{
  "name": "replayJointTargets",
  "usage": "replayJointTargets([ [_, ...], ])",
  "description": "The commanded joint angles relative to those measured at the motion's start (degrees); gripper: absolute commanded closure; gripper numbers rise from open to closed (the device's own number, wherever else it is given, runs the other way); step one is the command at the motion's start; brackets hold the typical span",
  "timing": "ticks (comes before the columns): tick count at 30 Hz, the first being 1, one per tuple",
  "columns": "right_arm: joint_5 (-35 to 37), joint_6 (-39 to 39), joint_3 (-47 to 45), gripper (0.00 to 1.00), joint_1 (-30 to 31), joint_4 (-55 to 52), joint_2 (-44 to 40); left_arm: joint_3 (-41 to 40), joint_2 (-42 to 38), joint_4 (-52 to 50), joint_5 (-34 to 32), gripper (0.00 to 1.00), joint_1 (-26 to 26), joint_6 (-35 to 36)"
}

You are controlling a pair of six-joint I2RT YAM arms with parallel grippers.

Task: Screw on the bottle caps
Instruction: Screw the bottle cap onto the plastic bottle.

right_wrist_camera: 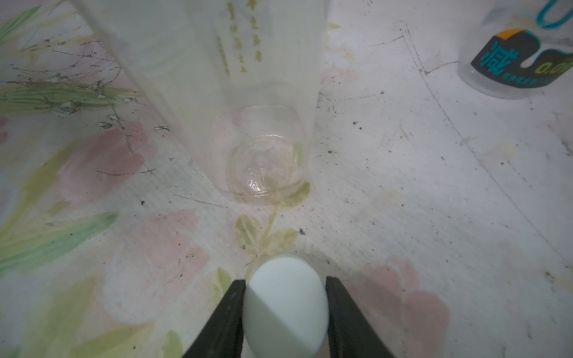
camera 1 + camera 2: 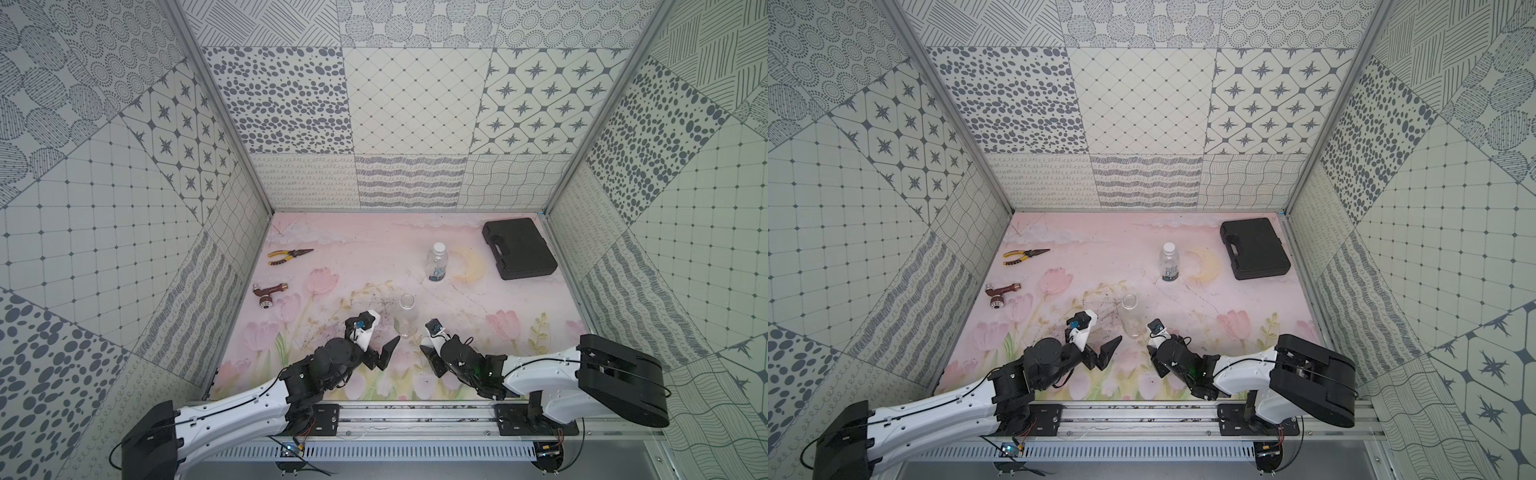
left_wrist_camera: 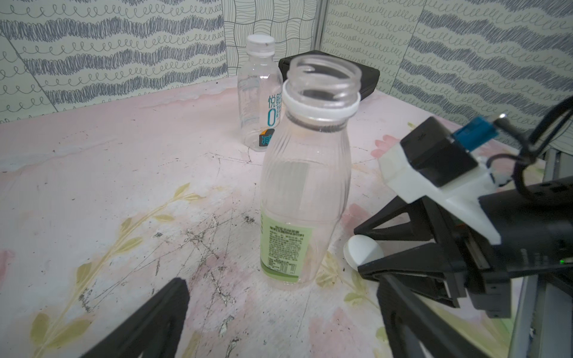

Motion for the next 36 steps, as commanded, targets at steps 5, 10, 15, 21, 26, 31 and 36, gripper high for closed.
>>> replayJointTargets([
  [5,0.6,1.4,0.0,0.68,-0.4,-3.9,-3.3,0.1,12.0,22.1,10.7,0.00,4.8,2.8],
  [10,0.2,2.1,0.1,0.67,-0.5,-6.1,-4.6,1.6,18.2,26.8,13.1,0.00,6.1,3.4],
  [15,0.3,1.9,-0.1,0.67,-0.6,-7.9,-6.7,3.3,24.4,32.2,14.2,0.00,6.5,3.7],
  [21,0.2,1.9,-0.2,0.66,-0.9,-9.9,-9.2,5.5,29.8,34.9,13.9,0.02,7.0,4.8],
  [26,0.4,2.0,-0.1,0.65,-1.1,-12.1,-11.1,6.7,32.1,35.5,14.7,0.08,7.2,5.5],
  [31,0.6,2.3,0.3,0.64,-1.5,-15.0,-13.6,7.0,32.8,35.4,15.3,0.15,7.3,5.7],
  [36,1.1,2.0,1.2,0.64,-1.6,-18.6,-16.7,7.3,32.9,34.7,15.7,0.20,7.3,5.7],
])
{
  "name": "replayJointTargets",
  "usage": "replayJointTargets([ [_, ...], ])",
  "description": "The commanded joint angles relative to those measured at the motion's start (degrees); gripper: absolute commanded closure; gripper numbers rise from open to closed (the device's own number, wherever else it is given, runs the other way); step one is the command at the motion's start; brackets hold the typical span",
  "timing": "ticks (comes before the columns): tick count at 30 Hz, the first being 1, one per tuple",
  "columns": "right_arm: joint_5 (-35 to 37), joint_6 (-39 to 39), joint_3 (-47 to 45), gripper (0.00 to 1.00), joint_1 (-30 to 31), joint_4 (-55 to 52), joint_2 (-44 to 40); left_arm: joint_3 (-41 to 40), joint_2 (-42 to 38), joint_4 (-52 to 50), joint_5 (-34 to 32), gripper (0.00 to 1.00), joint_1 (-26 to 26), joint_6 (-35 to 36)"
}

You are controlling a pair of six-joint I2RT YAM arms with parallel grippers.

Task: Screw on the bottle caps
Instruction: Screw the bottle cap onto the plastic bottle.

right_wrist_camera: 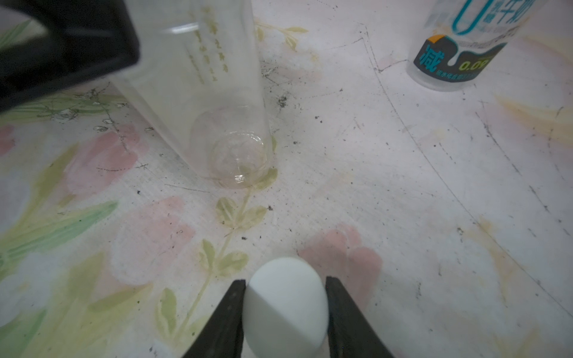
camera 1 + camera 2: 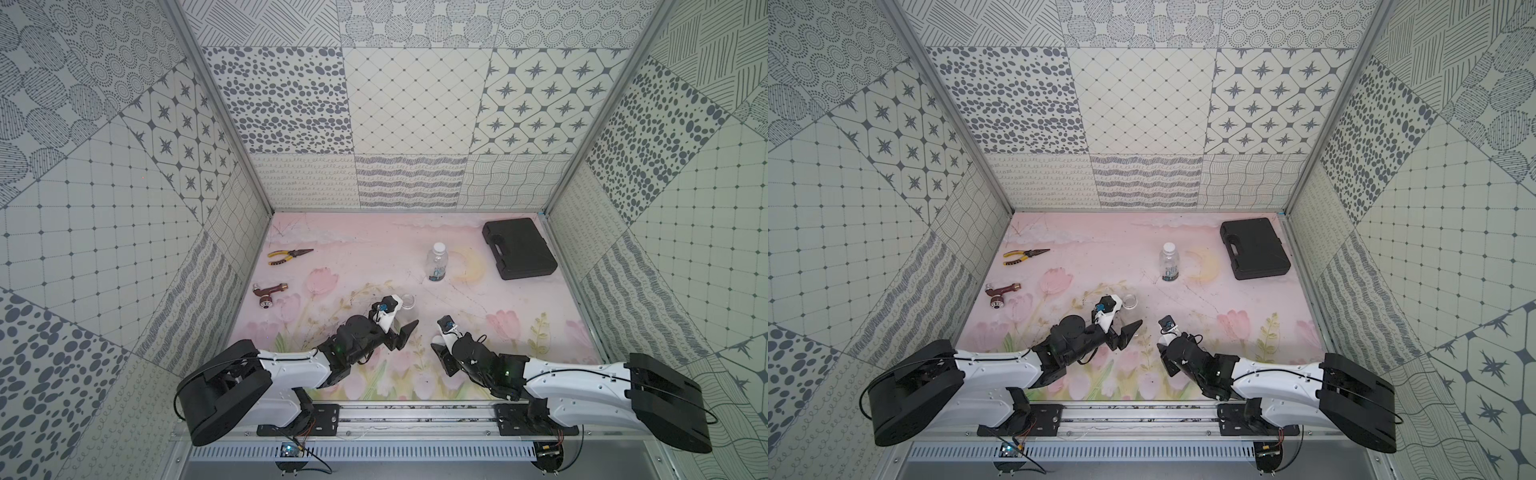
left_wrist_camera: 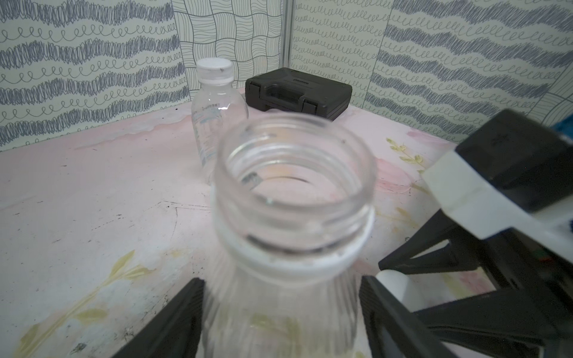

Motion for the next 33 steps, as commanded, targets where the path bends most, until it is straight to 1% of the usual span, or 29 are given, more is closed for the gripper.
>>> replayJointTargets([
  [1,0.9,0.5,1.4,0.64,-0.3,-2.5,-2.3,0.9,0.3,3.5,2.2,0.21,0.8,1.1],
  [7,1.9,0.2,2.5,0.64,-0.6,-6.4,-6.1,2.2,1.5,2.4,4.7,0.32,0.8,1.3],
  [9,2.1,0.0,2.9,0.64,-0.6,-7.5,-7.6,2.6,1.9,2.4,5.4,0.34,0.8,1.2],
  [15,2.5,-0.2,4.1,0.64,-1.0,-10.2,-11.0,4.0,3.6,2.3,7.9,0.35,0.8,0.7],
  [20,3.1,-1.1,7.0,0.64,-1.2,-13.3,-13.4,6.1,6.4,1.9,9.9,0.36,0.5,-0.9],
  [29,3.9,-4.7,14.9,0.64,-1.3,-17.8,-18.2,9.7,10.8,1.0,11.5,0.35,-2.4,0.7],
  [33,3.3,-5.4,18.6,0.63,-1.3,-19.0,-18.2,11.1,12.3,0.9,12.1,0.35,-4.0,1.1],
])
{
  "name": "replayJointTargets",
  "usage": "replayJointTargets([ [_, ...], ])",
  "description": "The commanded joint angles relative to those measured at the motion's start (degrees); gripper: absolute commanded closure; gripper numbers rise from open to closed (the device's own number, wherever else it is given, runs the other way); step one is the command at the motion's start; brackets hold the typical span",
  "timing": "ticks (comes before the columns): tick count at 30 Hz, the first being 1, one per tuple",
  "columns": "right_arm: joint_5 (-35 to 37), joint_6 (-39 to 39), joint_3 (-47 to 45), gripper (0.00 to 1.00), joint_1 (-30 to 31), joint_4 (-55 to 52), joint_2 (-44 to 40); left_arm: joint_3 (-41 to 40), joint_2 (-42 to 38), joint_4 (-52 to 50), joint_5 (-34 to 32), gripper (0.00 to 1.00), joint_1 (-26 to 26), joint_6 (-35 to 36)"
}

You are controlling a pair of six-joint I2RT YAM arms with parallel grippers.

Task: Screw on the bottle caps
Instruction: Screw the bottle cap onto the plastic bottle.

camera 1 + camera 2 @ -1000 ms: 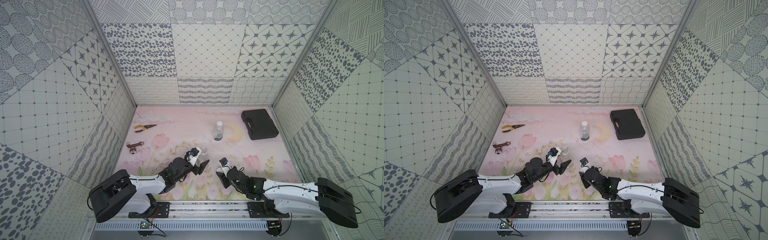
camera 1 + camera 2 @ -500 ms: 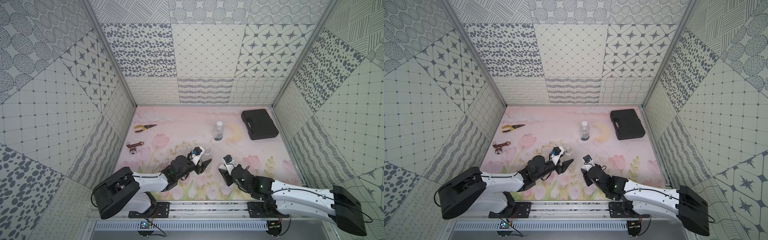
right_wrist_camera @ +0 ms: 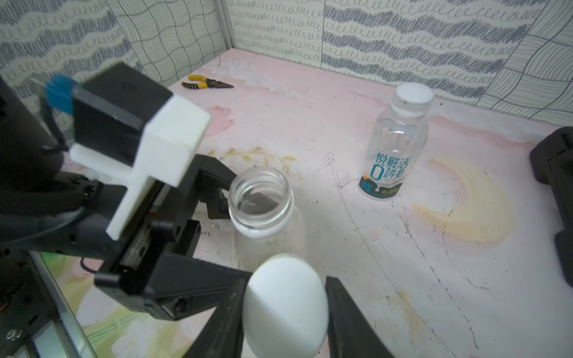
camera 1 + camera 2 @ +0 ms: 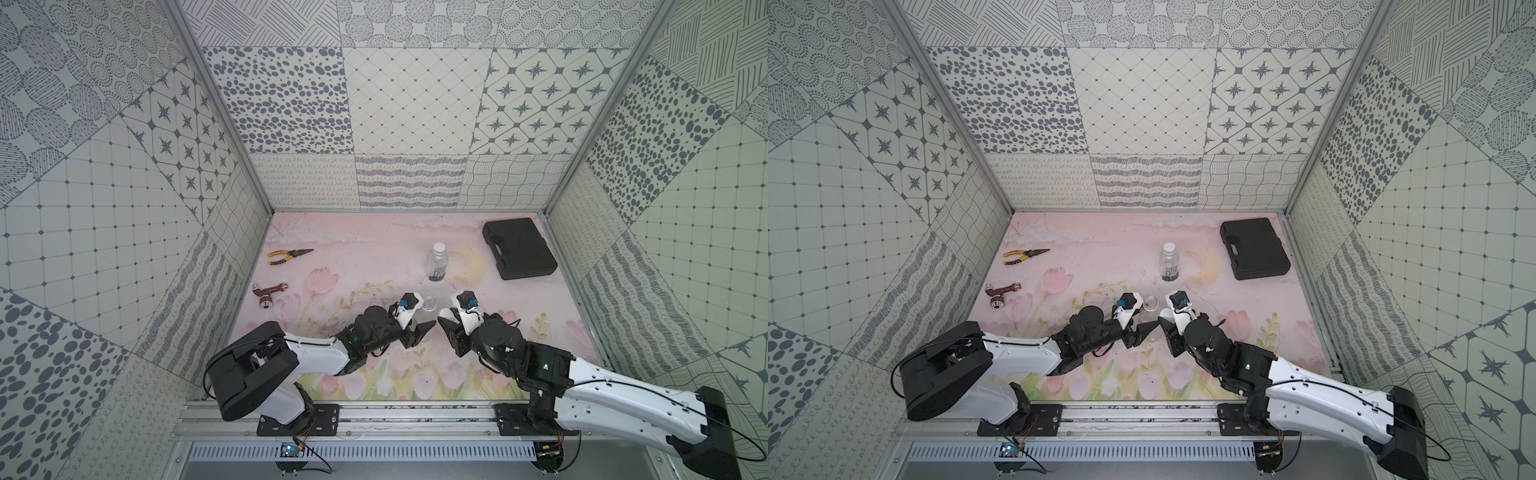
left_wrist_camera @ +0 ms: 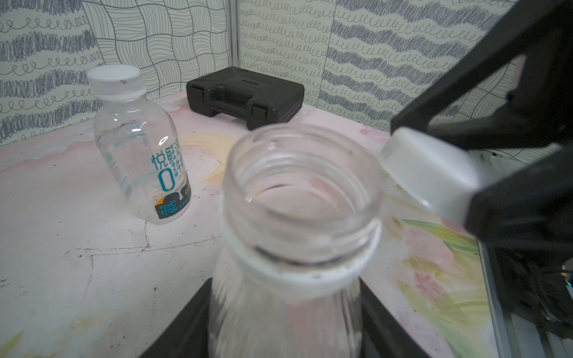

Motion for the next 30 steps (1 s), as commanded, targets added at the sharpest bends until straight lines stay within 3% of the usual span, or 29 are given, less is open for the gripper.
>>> replayJointTargets([
  [1,0.1,-1.7,2.8,0.63,-0.2,-0.9,-0.4,1.9,1.8,0.6,3.3,0.35,-1.7,0.8],
  [10,-1.7,0.1,7.4,0.62,-0.2,-4.8,2.2,3.8,3.1,-0.4,5.1,0.35,-3.8,1.4],
  [30,-1.9,3.4,4.5,0.61,-0.4,-6.6,3.8,3.2,1.5,-0.7,9.1,0.35,-4.4,1.9],
])
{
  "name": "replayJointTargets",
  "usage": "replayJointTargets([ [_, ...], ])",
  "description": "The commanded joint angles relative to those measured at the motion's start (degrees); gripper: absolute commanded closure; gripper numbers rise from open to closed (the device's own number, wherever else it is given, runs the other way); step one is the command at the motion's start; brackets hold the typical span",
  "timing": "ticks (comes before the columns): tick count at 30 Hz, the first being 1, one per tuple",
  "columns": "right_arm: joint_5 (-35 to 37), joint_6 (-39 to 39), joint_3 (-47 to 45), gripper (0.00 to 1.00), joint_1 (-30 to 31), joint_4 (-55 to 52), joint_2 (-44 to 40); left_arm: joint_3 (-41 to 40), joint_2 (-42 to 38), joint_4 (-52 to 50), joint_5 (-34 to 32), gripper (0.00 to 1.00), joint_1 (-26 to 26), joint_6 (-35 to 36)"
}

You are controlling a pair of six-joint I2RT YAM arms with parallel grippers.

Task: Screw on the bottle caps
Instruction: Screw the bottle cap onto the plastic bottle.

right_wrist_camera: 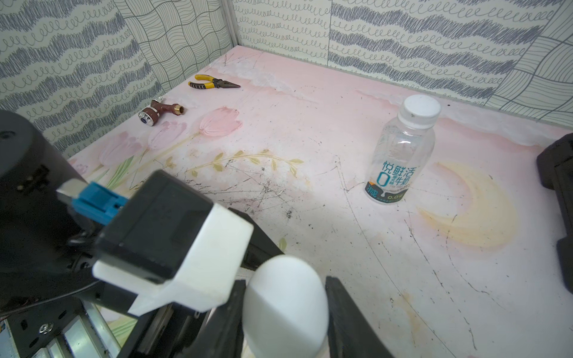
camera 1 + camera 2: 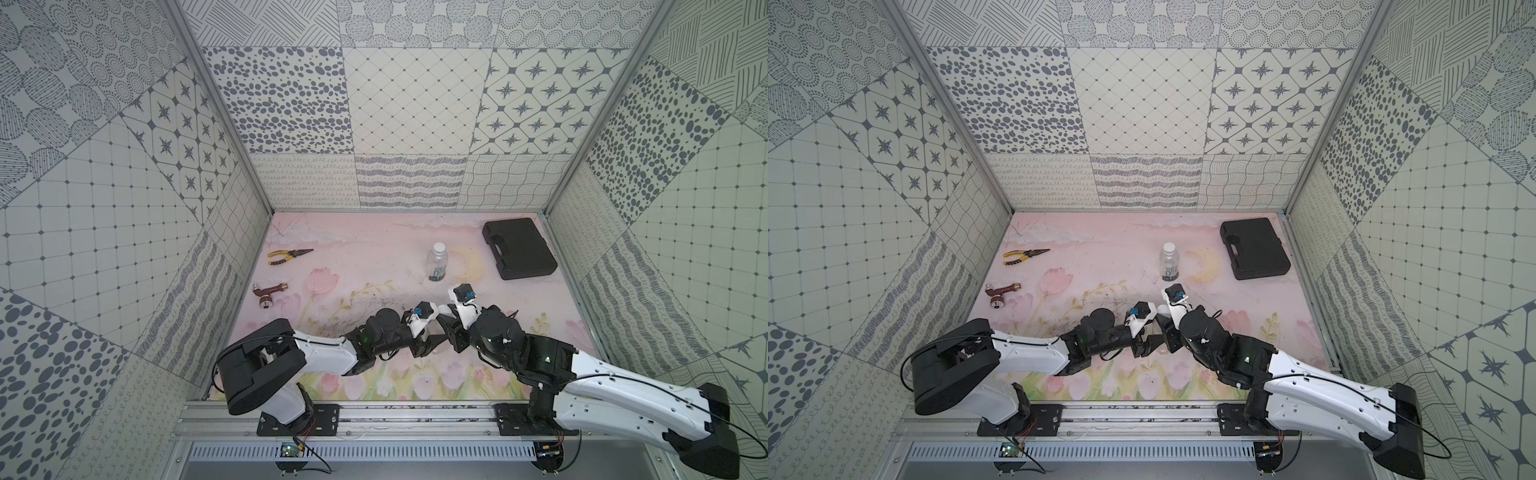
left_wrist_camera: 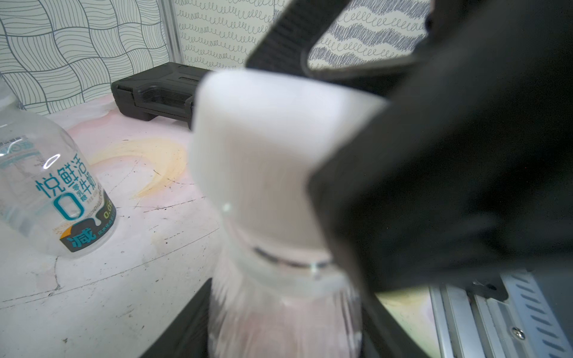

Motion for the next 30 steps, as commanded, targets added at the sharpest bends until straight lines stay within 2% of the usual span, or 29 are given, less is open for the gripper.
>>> replayJointTargets([
  [1,-0.3,1.9,-1.1,0.61,-0.3,-1.6,0.8,0.1,-0.5,1.4,3.2,0.34,-0.3,0.7],
  [17,-2.2,3.4,-1.4,0.60,-0.3,-6.5,-1.4,-1.7,0.4,4.8,-1.7,0.20,-0.1,-0.4],
  [21,-3.0,2.9,-0.3,0.60,-0.2,-6.5,-0.4,-1.6,0.4,4.6,-1.3,0.24,-0.2,-0.6],
  [30,-2.4,2.4,2.5,0.60,-0.2,-8.0,-0.7,-1.3,0.3,2.6,-1.1,0.45,-0.1,0.2],
])
